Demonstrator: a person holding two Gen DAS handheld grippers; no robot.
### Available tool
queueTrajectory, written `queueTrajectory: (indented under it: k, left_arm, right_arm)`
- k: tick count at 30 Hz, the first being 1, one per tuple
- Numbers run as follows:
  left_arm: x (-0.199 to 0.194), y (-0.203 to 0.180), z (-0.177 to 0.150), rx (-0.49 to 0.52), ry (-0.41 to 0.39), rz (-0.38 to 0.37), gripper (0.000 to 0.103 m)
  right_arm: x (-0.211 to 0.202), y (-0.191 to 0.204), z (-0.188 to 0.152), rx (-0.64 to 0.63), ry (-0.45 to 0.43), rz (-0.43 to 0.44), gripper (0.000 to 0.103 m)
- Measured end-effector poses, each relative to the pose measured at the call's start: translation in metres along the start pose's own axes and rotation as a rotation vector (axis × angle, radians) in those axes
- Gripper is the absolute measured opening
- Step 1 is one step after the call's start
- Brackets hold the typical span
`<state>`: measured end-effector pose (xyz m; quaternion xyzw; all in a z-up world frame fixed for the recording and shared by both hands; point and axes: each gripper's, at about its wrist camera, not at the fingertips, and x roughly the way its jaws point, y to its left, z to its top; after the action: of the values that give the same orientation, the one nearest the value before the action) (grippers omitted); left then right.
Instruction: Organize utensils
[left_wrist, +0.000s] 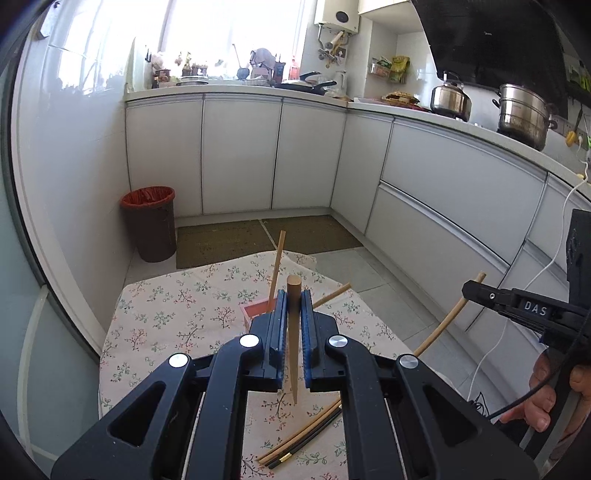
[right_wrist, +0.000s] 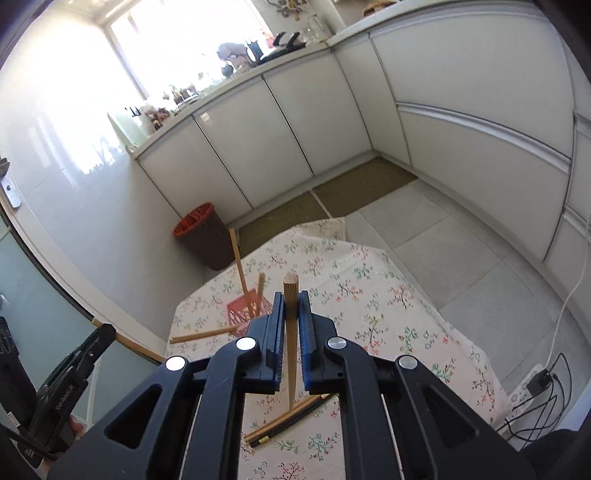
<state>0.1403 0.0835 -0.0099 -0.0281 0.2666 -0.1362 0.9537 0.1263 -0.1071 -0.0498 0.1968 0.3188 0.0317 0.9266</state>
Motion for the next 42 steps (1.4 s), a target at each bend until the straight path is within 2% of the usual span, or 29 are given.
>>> queueTrajectory:
  k: [9,12,21,24,31,33,36,39,40,41,42]
  left_arm:
    - [0.003,0.001,0.057,-0.080,-0.111,0.025,0.006]
    - [0.015,0.002,0.072,-0.083,-0.142,0.080,0.006]
    - [0.072,0.023,0.085,-0.113,-0.129,0.145,0.007]
    - [0.082,0.029,0.084,-0.119,-0.117,0.138,0.007]
    - [0.054,0.047,0.087,-0.174,-0.168,0.140,0.007]
    - [0.044,0.056,0.087,-0.204,-0.170,0.141,0.011]
    - [0.037,0.069,0.085,-0.238,-0.159,0.193,0.016]
    - [0.032,0.088,0.080,-0.299,-0.138,0.237,0.031]
    - [0.035,0.096,0.076,-0.310,-0.100,0.259,0.049]
    - [0.042,0.103,0.072,-0.297,-0.033,0.278,0.079]
    - [0.056,0.110,0.063,-0.265,0.061,0.295,0.089]
  right_arm:
    - [-0.022,0.026,0.052,-0.033,-0.114,0.078,0.008]
    - [-0.020,0.033,0.063,-0.046,-0.140,0.098,0.008]
    - [0.020,0.049,0.082,-0.066,-0.131,0.126,0.008]
    - [0.034,0.053,0.086,-0.069,-0.124,0.134,0.008]
    - [0.049,0.062,0.083,-0.090,-0.118,0.141,0.008]
    - [0.049,0.065,0.084,-0.089,-0.120,0.148,0.008]
    - [0.044,0.068,0.083,-0.095,-0.126,0.156,0.008]
    - [0.039,0.071,0.085,-0.096,-0.137,0.164,0.008]
    - [0.037,0.071,0.086,-0.095,-0.141,0.168,0.008]
    - [0.033,0.071,0.087,-0.093,-0.146,0.173,0.008]
    - [0.030,0.071,0.088,-0.093,-0.151,0.178,0.008]
